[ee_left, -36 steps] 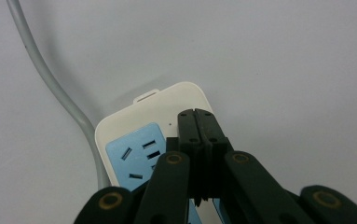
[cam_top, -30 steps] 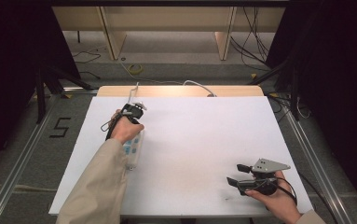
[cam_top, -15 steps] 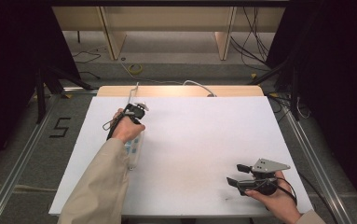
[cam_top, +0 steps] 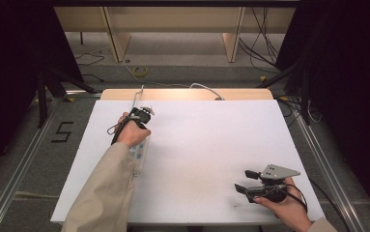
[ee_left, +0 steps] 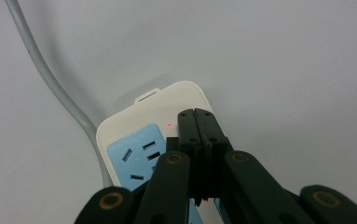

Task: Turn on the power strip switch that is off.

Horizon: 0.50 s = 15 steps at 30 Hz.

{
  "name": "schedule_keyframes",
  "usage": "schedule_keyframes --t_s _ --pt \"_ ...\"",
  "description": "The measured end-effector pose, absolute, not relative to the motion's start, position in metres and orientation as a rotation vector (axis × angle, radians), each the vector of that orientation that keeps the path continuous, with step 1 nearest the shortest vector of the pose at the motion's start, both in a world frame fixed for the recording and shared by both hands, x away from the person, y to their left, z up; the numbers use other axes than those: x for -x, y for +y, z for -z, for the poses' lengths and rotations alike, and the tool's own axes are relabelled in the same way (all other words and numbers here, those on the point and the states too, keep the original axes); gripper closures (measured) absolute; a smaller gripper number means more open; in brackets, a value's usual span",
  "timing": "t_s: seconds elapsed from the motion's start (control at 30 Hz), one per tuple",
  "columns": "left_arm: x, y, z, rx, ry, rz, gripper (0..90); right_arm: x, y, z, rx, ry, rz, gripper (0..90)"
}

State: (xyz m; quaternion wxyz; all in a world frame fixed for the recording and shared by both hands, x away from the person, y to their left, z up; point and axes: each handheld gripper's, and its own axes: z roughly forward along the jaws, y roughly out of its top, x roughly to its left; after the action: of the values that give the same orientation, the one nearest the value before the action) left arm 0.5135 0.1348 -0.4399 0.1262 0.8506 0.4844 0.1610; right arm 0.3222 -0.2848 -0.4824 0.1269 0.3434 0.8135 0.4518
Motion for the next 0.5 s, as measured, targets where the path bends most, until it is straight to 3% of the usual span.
schedule_keyframes --t_s 0.5 --pt "-0.5121 0.1395 0.4398 -2.43 1.428 -0.439 89.8 -0.3228 -0.2856 0.4823 -1.007 2.361 -1.319 31.8"
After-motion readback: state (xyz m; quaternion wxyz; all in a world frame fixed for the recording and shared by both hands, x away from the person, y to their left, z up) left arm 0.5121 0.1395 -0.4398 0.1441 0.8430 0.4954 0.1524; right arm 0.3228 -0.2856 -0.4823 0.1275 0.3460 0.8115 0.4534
